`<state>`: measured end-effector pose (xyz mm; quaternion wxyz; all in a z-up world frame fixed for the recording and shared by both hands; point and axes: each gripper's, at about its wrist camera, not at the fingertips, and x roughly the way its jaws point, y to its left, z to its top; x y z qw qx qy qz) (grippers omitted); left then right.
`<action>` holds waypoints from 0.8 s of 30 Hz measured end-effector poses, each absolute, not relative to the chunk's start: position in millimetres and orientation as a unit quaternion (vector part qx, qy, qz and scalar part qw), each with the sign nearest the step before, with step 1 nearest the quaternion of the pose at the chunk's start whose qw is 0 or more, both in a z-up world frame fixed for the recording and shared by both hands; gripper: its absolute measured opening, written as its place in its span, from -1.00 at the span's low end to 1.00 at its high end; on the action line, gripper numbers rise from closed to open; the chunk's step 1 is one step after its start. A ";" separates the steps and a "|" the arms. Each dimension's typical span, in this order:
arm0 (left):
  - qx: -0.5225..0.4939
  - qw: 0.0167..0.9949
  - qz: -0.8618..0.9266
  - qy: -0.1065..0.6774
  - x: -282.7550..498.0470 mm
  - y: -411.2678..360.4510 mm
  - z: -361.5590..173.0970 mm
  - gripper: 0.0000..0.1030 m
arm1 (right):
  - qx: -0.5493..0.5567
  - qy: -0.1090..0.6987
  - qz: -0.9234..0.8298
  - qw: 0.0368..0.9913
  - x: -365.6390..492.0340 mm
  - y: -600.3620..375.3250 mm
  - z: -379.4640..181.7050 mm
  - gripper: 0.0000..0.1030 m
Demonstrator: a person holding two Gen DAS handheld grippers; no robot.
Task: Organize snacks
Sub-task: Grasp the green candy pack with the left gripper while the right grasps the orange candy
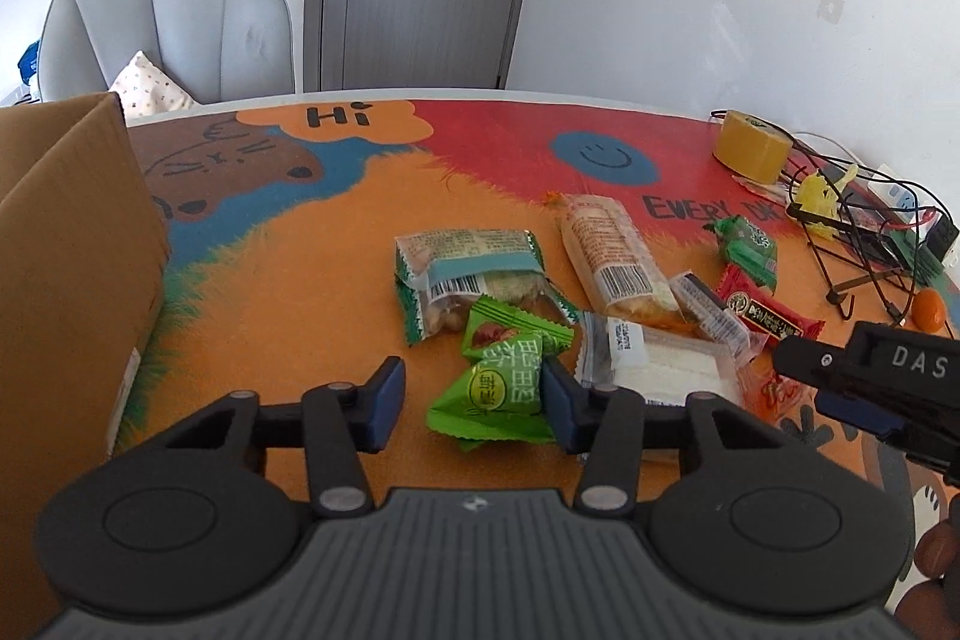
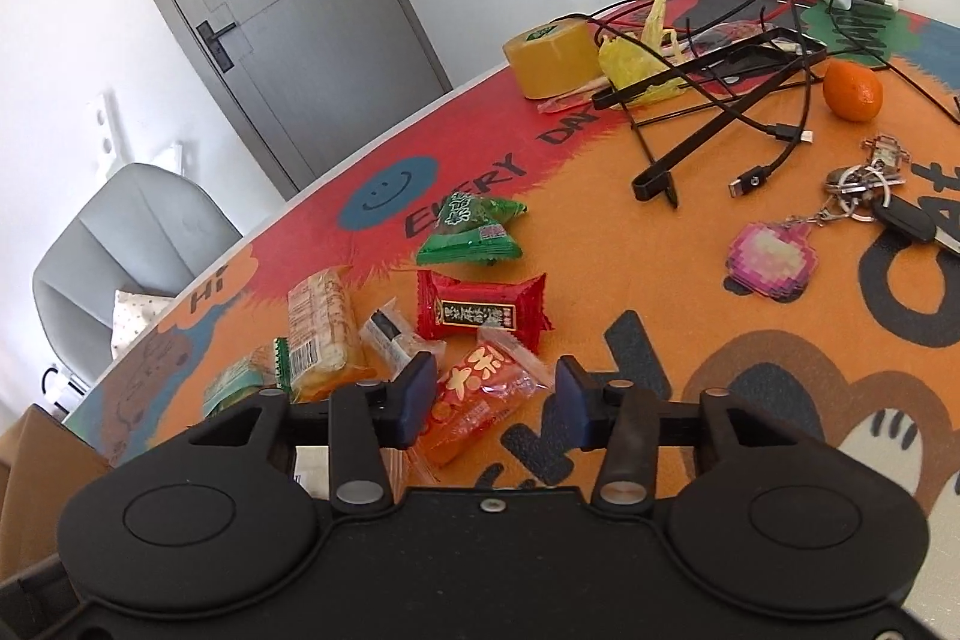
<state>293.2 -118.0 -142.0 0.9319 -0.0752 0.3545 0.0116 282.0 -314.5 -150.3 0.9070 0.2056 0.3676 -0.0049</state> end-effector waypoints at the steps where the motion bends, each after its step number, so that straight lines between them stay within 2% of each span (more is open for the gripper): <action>1: -0.074 0.932 0.011 0.354 293.3 -117.5 -142.2 -0.13 | 0.202 0.369 -0.005 0.907 283.5 -312.6 -151.1 -0.10; 3: -0.074 0.933 0.011 0.352 293.5 -116.4 -142.7 -0.28 | 0.191 0.375 -0.006 0.907 283.6 -308.1 -153.4 -0.09; 5: -0.072 0.934 0.006 0.349 292.4 -116.8 -143.4 -0.29 | 0.178 0.376 -0.007 0.909 281.8 -304.7 -153.7 -0.14; 12: -0.080 0.936 0.000 0.343 281.0 -113.6 -136.5 -0.33 | 0.169 0.375 0.020 0.911 270.1 -300.6 -152.3 -0.55; 15: -0.080 0.939 -0.004 0.334 272.4 -112.6 -129.8 -0.33 | 0.170 0.372 0.028 0.912 264.1 -300.4 -150.2 -0.63; 24: -0.082 0.946 -0.002 0.315 243.8 -107.7 -112.7 -0.33 | 0.185 0.347 0.038 0.919 236.6 -303.0 -138.7 -0.69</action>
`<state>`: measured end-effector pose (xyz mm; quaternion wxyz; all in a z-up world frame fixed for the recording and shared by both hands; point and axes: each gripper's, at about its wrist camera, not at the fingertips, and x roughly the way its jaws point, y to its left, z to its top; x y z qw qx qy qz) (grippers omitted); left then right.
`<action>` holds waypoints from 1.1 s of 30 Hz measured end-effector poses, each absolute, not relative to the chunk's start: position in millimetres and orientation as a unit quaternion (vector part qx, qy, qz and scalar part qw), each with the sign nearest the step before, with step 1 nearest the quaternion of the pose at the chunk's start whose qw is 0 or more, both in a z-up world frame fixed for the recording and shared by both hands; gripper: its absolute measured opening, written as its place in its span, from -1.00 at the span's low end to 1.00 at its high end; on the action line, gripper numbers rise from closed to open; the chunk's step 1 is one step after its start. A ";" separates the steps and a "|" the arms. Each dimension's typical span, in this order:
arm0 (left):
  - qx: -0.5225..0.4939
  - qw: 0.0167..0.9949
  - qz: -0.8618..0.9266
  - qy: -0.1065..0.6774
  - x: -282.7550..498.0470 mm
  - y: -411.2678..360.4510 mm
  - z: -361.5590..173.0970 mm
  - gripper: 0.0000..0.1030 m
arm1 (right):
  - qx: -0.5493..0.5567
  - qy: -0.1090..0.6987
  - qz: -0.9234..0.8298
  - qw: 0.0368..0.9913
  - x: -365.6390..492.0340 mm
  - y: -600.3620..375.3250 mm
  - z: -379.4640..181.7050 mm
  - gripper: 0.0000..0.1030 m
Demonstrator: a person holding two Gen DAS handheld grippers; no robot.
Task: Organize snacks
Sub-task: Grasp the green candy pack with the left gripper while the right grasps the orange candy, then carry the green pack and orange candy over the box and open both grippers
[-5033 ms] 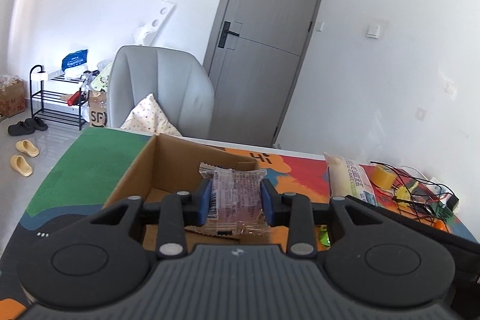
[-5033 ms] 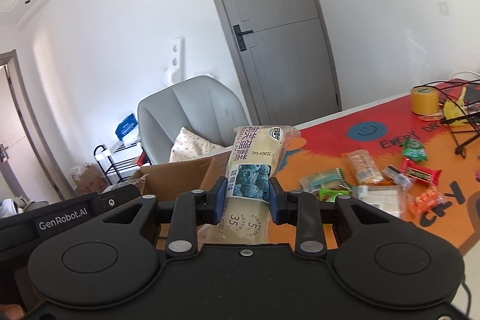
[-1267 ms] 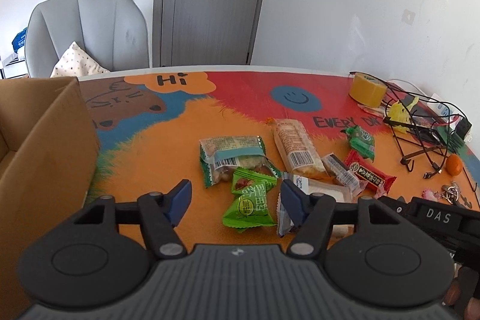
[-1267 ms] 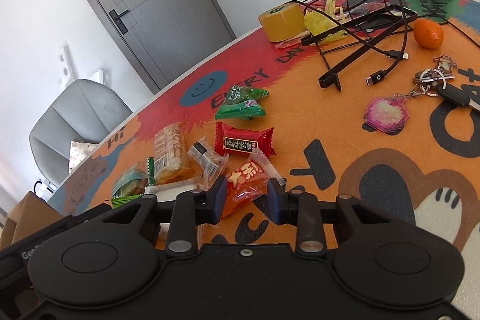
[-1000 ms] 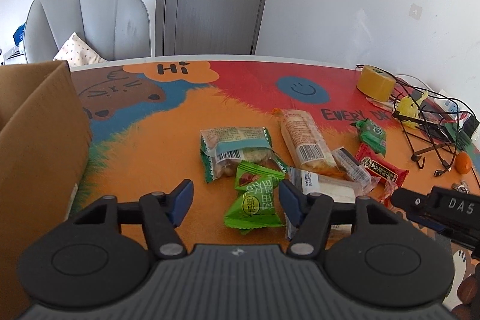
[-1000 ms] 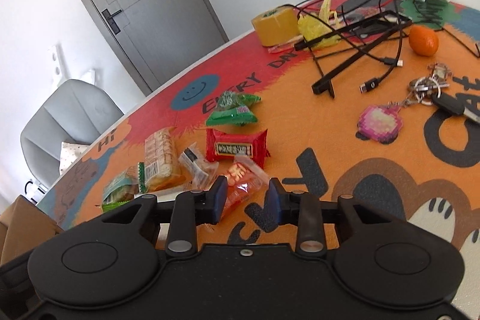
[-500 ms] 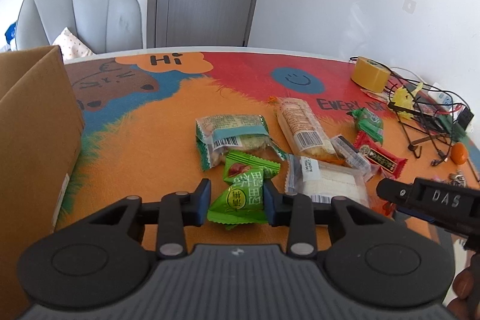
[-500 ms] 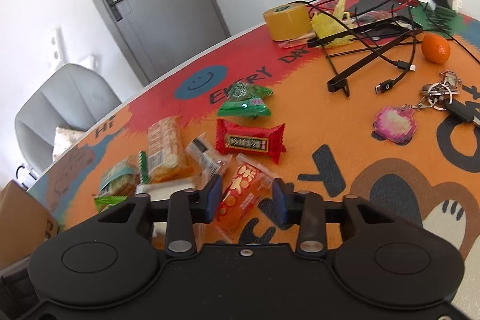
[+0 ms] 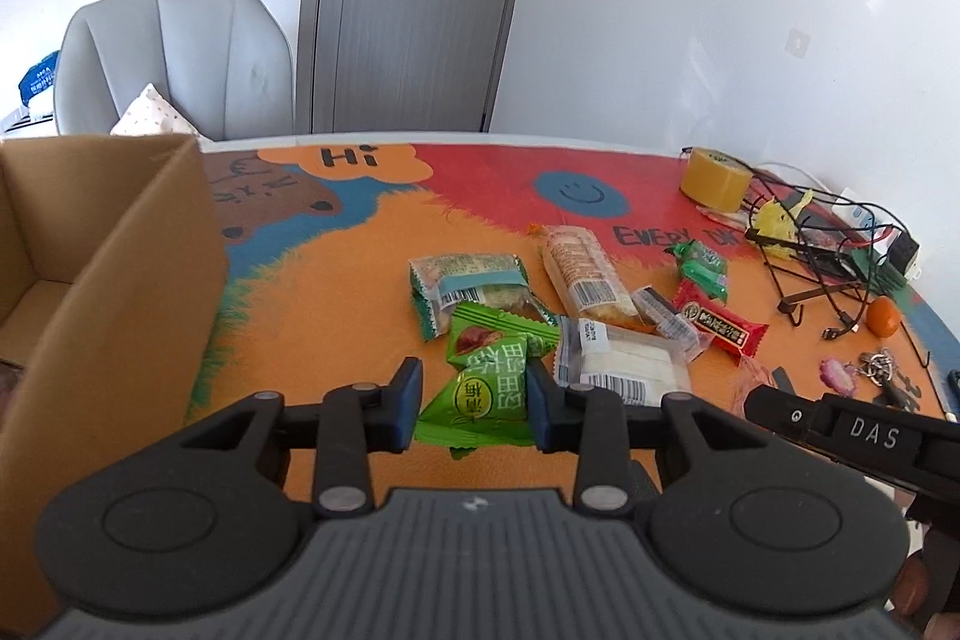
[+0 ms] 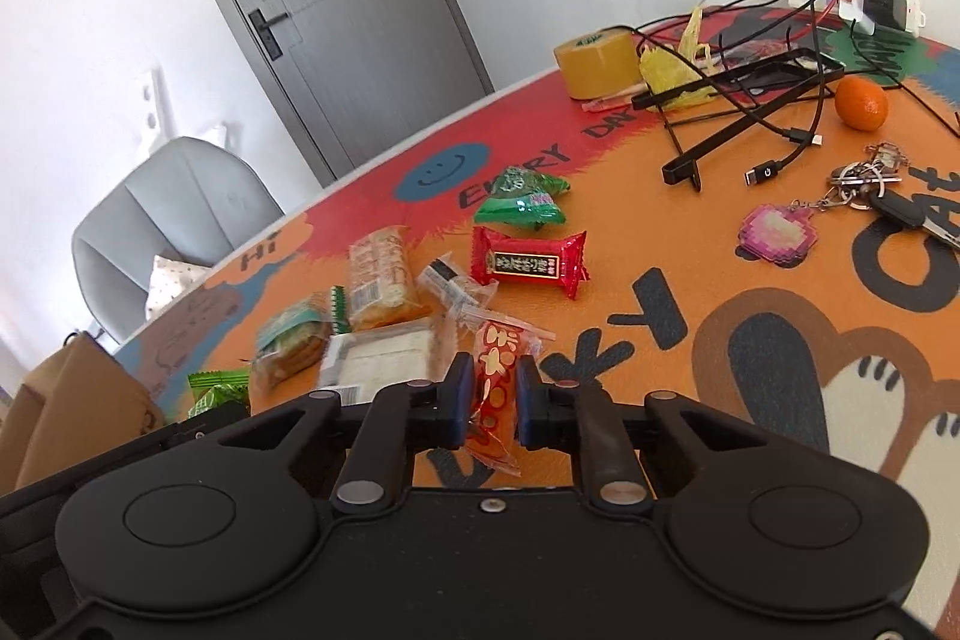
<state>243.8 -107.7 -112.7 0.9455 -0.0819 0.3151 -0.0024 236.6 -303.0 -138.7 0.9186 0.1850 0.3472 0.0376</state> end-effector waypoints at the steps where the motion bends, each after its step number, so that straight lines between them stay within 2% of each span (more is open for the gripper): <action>1: -0.082 0.947 -0.002 0.310 239.7 -107.1 -109.5 -0.33 | 0.186 0.344 0.039 0.919 234.8 -302.9 -136.5 -0.69; 15: -0.085 0.965 0.009 0.247 185.8 -77.6 -66.3 -0.33 | 0.181 0.298 0.072 0.934 198.6 -271.7 -102.7 -0.69; 33: -0.103 0.973 0.041 0.204 139.0 -33.8 -43.4 -0.33 | 0.161 0.261 0.126 0.944 165.7 -221.4 -70.5 -0.69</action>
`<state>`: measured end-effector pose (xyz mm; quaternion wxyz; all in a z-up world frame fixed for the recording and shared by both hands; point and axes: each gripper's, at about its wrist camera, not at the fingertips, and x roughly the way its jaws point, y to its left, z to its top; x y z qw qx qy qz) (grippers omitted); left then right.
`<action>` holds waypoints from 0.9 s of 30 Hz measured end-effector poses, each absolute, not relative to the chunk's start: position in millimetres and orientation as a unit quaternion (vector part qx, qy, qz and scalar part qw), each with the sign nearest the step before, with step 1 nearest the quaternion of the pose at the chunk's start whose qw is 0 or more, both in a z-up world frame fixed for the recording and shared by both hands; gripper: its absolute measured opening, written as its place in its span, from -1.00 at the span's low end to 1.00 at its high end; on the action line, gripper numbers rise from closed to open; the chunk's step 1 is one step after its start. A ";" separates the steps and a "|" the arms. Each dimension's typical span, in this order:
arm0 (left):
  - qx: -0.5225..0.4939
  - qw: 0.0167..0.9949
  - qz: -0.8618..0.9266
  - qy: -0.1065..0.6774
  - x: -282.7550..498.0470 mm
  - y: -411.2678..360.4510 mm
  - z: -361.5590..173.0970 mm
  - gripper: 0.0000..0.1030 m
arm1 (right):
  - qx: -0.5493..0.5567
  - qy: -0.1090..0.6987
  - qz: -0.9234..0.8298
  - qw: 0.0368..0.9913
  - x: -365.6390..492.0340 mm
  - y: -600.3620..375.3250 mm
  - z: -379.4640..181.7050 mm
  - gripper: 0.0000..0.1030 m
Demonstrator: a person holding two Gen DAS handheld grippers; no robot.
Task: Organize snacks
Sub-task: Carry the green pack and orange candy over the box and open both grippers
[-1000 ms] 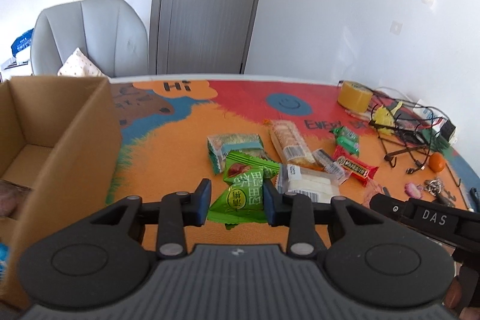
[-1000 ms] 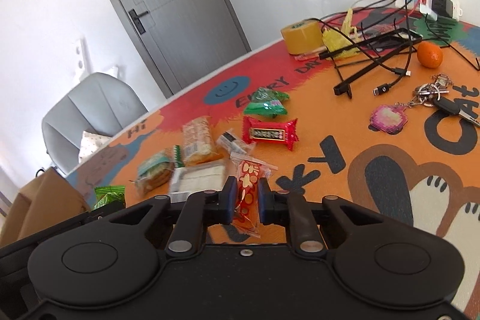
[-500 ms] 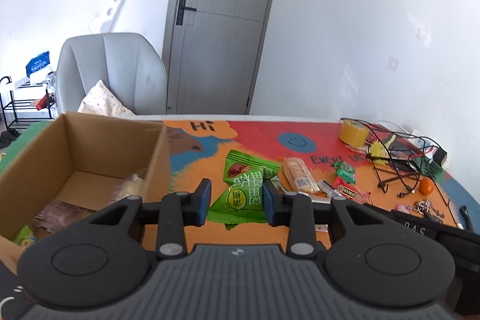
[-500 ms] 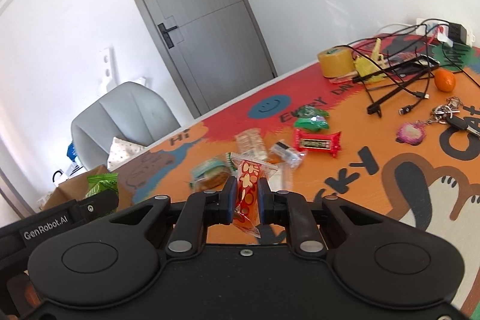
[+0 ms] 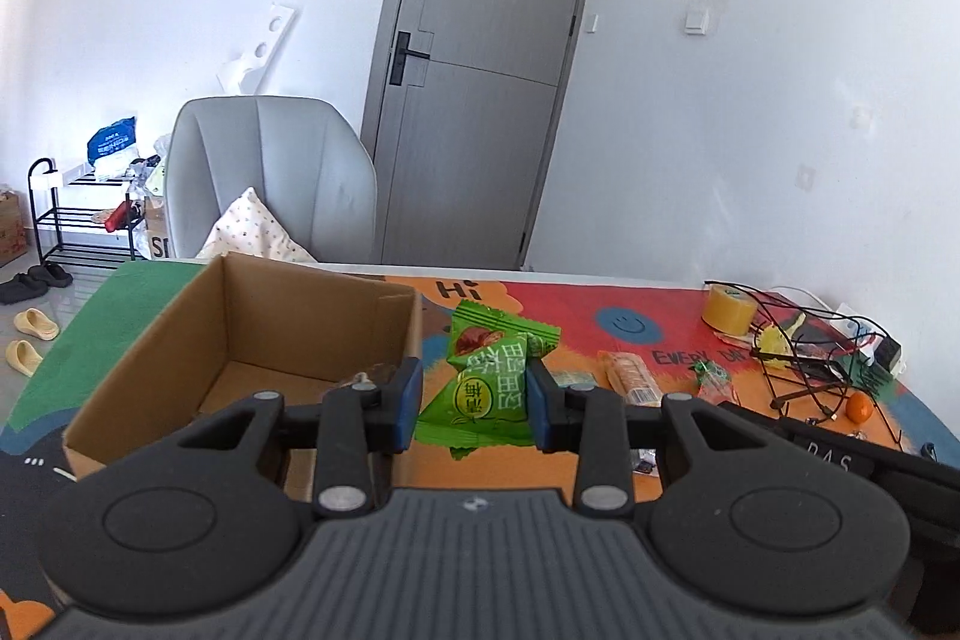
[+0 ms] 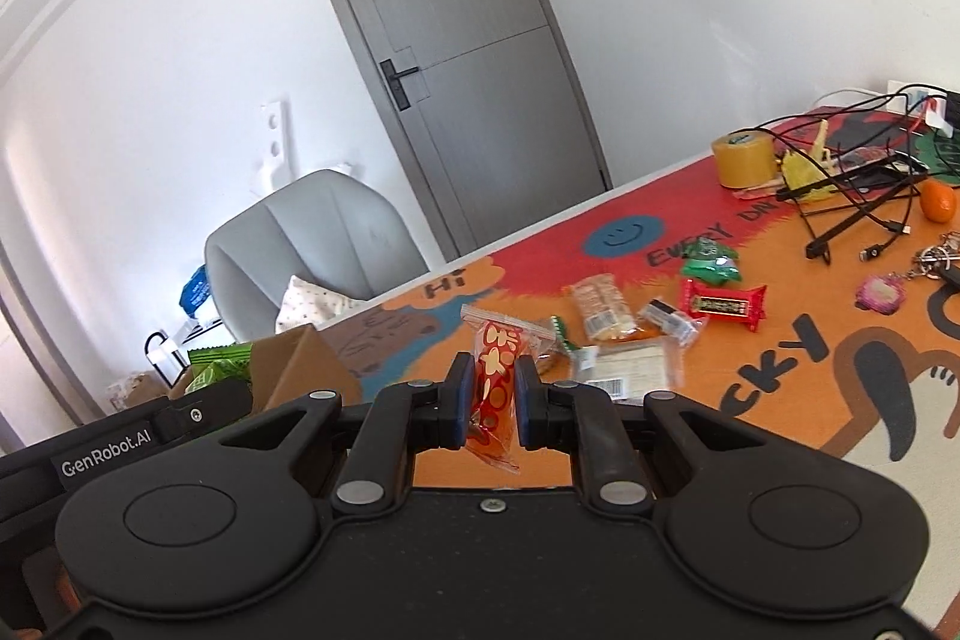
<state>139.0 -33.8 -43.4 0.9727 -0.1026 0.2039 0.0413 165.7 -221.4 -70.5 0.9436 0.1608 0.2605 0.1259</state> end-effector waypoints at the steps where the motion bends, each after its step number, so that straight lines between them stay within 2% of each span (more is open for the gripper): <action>1: -0.105 0.973 0.043 0.202 137.4 -30.8 -42.5 -0.33 | 0.159 0.259 0.129 0.944 164.8 -218.6 -69.1 -0.69; 14: -0.121 0.971 0.094 0.184 121.4 19.5 -34.5 -0.33 | 0.146 0.252 0.183 0.939 164.2 -170.4 -55.2 -0.69; 26: -0.139 0.962 0.112 0.208 124.9 65.0 -38.2 -0.32 | 0.126 0.257 0.236 0.929 177.8 -111.3 -46.4 -0.69; 27: -0.141 0.961 0.111 0.211 125.5 68.2 -39.4 -0.25 | 0.124 0.258 0.239 0.928 178.0 -107.4 -46.4 -0.69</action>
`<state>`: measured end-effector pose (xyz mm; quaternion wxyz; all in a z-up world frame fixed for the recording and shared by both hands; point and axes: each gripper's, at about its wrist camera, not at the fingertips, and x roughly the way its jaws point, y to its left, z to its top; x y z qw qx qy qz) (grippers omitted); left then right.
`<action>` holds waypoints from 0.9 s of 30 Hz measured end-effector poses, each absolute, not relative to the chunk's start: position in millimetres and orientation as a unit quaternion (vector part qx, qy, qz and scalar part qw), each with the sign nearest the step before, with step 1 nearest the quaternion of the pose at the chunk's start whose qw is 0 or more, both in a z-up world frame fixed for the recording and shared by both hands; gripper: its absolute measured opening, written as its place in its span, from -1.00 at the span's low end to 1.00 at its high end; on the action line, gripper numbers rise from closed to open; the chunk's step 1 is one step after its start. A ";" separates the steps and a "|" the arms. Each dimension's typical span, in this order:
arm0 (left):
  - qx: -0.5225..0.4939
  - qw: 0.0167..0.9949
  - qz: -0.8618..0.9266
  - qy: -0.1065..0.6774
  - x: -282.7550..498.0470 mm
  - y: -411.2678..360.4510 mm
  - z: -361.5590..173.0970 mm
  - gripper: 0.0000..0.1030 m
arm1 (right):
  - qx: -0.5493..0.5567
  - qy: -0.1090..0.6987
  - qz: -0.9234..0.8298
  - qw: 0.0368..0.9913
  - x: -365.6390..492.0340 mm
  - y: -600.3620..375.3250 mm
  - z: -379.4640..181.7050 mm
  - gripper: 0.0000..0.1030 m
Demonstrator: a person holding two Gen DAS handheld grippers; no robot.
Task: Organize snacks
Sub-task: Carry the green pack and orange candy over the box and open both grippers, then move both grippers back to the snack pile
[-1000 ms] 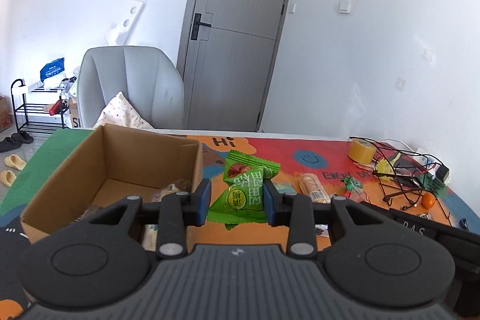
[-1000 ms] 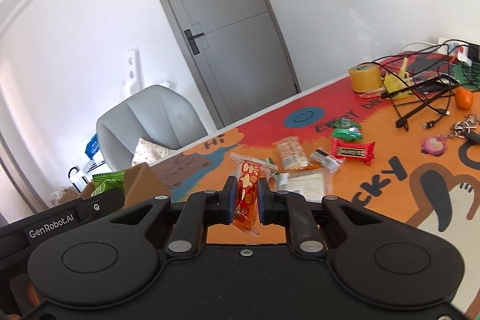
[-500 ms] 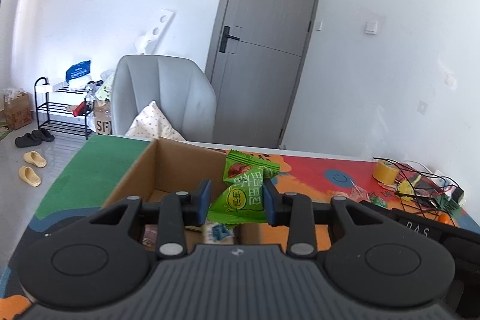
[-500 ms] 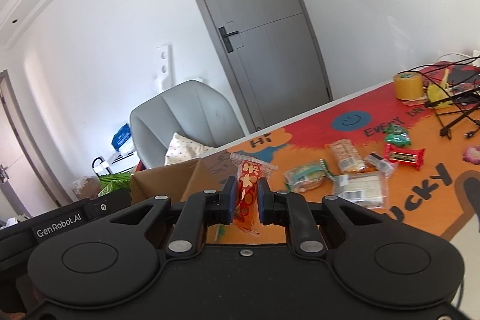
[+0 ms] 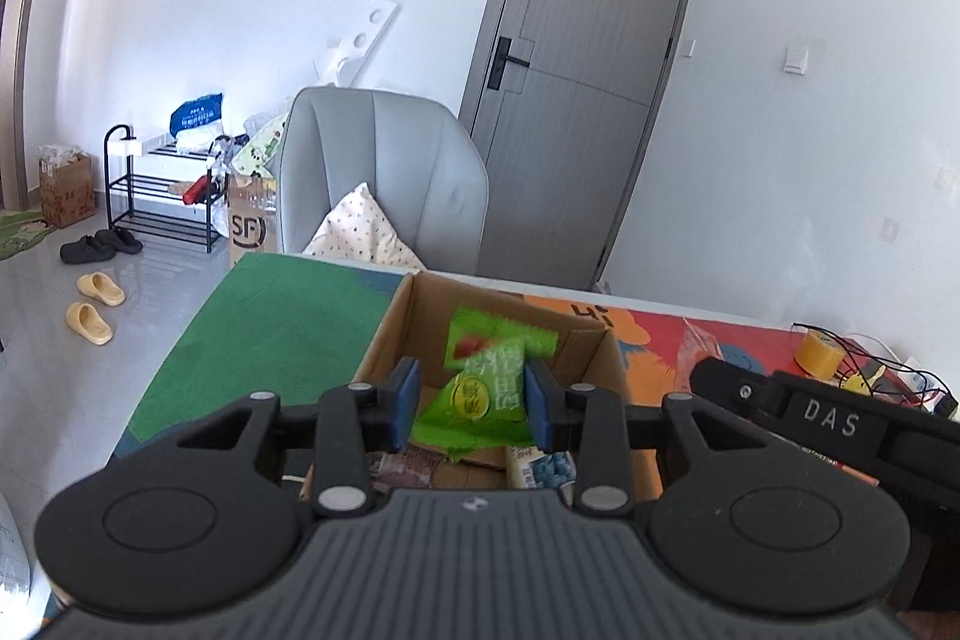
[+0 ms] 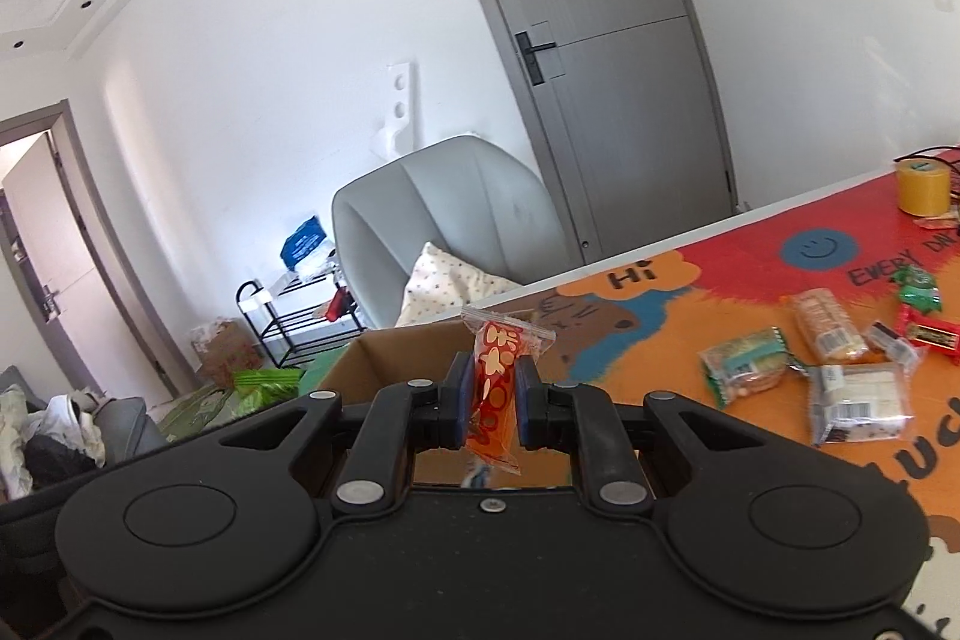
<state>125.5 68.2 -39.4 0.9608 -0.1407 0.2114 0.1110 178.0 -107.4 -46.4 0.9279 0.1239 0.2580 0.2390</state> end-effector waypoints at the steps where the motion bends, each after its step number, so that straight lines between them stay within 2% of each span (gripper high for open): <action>1: -0.143 0.960 0.110 0.214 125.7 71.0 -40.6 -0.25 | 0.122 0.259 0.242 0.927 178.6 -103.6 -46.5 -0.69; 10: -0.164 0.952 0.150 0.212 117.6 99.3 -44.5 -0.17 | 0.112 0.282 0.267 0.915 185.0 -76.0 -53.5 -0.69; 13: -0.170 0.949 0.162 0.210 115.7 105.5 -42.6 -0.09 | 0.113 0.291 0.282 0.907 188.4 -67.9 -53.0 -0.67; 16: -0.171 0.948 0.169 0.207 113.6 106.7 -40.6 0.17 | 0.119 0.296 0.294 0.901 188.3 -64.1 -51.7 -0.62; 18: -0.170 0.949 0.172 0.203 111.6 105.7 -39.1 0.42 | 0.116 0.294 0.292 0.903 187.6 -66.0 -50.5 -0.59; 20: -0.169 0.950 0.172 0.199 111.8 103.2 -37.4 0.50 | 0.122 0.296 0.285 0.904 186.9 -71.9 -50.0 -0.59; 27: -0.162 0.950 0.168 0.207 115.8 85.5 -36.6 0.70 | 0.132 0.293 0.254 0.912 182.2 -101.5 -49.4 -0.31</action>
